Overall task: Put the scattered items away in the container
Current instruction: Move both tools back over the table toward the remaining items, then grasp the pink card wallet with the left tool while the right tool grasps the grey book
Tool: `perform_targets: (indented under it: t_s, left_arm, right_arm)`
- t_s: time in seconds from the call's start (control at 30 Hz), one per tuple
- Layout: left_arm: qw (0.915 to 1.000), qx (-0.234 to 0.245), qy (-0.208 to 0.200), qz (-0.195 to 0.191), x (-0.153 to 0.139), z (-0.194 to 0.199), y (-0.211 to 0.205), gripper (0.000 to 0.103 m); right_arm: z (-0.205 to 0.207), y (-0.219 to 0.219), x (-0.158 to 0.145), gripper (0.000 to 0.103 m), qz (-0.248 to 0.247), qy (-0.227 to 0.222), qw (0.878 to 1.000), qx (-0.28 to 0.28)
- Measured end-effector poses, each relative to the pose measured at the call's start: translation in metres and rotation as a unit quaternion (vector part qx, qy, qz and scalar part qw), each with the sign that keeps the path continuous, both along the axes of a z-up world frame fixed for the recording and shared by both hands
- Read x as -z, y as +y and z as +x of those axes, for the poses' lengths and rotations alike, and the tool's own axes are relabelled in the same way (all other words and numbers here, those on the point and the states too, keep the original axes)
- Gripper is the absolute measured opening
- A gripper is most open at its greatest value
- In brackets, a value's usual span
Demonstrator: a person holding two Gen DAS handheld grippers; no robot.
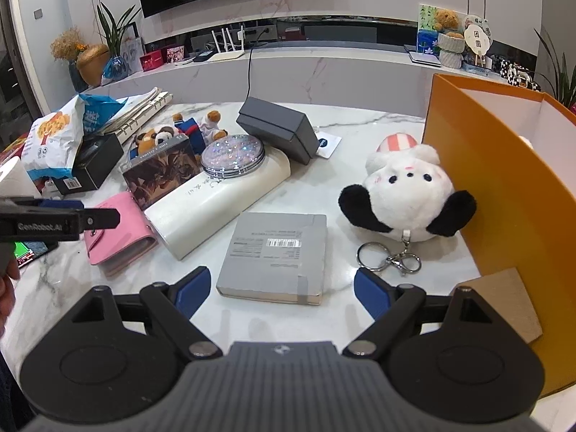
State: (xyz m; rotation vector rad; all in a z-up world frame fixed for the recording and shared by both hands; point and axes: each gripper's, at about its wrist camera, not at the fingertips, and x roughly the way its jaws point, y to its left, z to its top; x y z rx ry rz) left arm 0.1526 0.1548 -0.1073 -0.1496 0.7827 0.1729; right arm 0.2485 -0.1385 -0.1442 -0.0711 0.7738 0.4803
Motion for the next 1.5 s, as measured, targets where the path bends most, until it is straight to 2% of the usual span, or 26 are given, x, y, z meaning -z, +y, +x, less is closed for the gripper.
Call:
perform_targets:
  t_s: [0.13,0.3,0.37,0.43,0.47,0.5,0.57,0.6,0.67,0.7,0.73,0.77,0.83,0.9,1.0,1.17,1.37,1.5]
  left_arm:
    - [0.9986,0.049,0.017,0.013,-0.002,0.007,0.003,0.089]
    - [0.9921,0.115,0.033,0.038,-0.007,0.012,0.002,0.089]
    - [0.9879,0.141,0.035,0.054,-0.01,0.012,-0.001,0.089]
    - [0.977,0.196,0.04,0.073,-0.012,0.012,-0.009,0.089]
    - [0.9677,0.232,0.048,0.087,-0.014,0.013,-0.014,0.089]
    - [0.9529,0.277,0.06,0.109,-0.015,0.014,-0.021,0.089]
    - [0.9106,0.37,0.088,0.161,-0.016,0.015,-0.034,0.089]
    - [0.8863,0.412,0.101,0.186,-0.015,0.014,-0.037,0.089]
    - [0.8387,0.475,0.138,0.228,-0.011,0.016,-0.041,0.089]
    - [0.8186,0.497,0.156,0.242,-0.01,0.019,-0.04,0.089]
    - [0.8043,0.513,0.167,0.248,-0.008,0.02,-0.04,0.089]
    - [0.7936,0.528,0.171,0.249,-0.009,0.022,-0.038,0.089]
    - [0.778,0.558,0.162,0.238,-0.013,0.026,-0.034,0.089]
    - [0.7576,0.589,0.155,0.235,-0.016,0.032,-0.03,0.089]
    - [0.7316,0.613,0.17,0.244,-0.014,0.044,-0.025,0.089]
    - [0.7185,0.63,0.208,0.208,-0.015,0.069,-0.016,0.089]
    - [0.6804,0.662,0.25,0.192,-0.008,0.073,-0.023,0.089]
    - [0.651,0.679,0.257,0.222,0.008,0.069,-0.028,0.09]
  right_arm:
    - [0.005,0.003,0.003,0.088,-0.001,0.003,1.0,0.0]
    - [0.008,0.006,0.006,0.088,-0.001,0.005,1.0,-0.001]
    - [0.008,0.006,0.007,0.088,-0.002,0.006,1.0,-0.002]
    - [0.009,0.007,0.008,0.088,-0.004,0.008,1.0,-0.001]
    - [0.009,0.006,0.009,0.088,-0.006,0.009,1.0,-0.001]
    - [0.009,0.007,0.009,0.088,-0.007,0.009,1.0,-0.002]
    - [0.009,0.007,0.007,0.088,-0.013,0.006,1.0,-0.009]
    - [0.009,0.007,0.006,0.088,-0.016,0.003,1.0,-0.013]
    - [0.01,0.006,0.003,0.089,-0.023,-0.002,0.999,-0.021]
    - [0.012,0.006,0.003,0.089,-0.026,-0.002,0.999,-0.025]
    - [0.014,0.007,0.004,0.089,-0.029,0.0,0.999,-0.029]
    - [0.016,0.008,0.004,0.089,-0.032,0.006,0.999,-0.035]
    - [0.019,0.011,0.007,0.089,-0.037,0.014,0.998,-0.045]
    - [0.021,0.015,0.01,0.089,-0.04,0.02,0.998,-0.05]
    - [0.024,0.021,0.014,0.089,-0.045,0.032,0.997,-0.044]
    - [0.03,0.025,0.021,0.089,-0.052,0.045,0.997,-0.028]
    - [0.035,0.029,0.023,0.091,-0.05,0.047,0.997,-0.028]
    - [0.035,0.034,0.024,0.091,-0.056,0.047,0.997,-0.034]
